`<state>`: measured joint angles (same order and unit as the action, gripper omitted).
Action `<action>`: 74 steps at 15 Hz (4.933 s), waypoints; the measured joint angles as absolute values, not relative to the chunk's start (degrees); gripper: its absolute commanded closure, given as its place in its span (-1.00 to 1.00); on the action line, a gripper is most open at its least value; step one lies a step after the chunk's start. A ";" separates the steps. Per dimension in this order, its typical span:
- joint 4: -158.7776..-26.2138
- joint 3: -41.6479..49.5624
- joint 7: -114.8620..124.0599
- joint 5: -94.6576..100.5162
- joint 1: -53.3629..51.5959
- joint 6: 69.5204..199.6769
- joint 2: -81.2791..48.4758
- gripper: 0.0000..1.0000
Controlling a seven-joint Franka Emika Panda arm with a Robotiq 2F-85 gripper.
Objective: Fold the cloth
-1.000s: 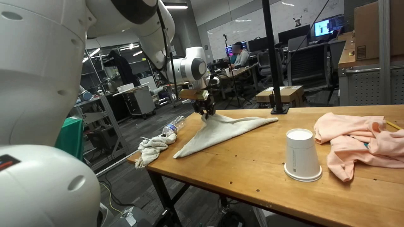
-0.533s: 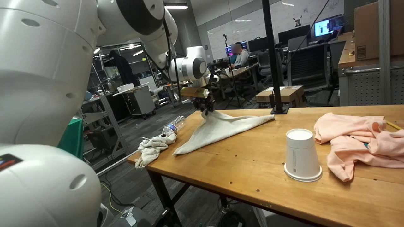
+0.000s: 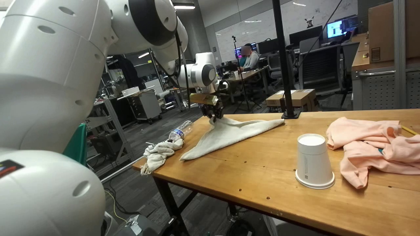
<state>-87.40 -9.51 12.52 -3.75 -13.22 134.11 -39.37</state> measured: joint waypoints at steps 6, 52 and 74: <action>-83.06 -9.76 11.73 -3.74 -14.42 133.78 -42.54 0.84; -103.63 1.17 15.78 5.50 -14.95 150.34 -28.26 -1.00; -98.22 6.36 23.40 10.75 -13.35 148.40 -29.60 -1.00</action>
<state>-98.22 6.36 23.40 10.75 -13.35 148.40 -29.60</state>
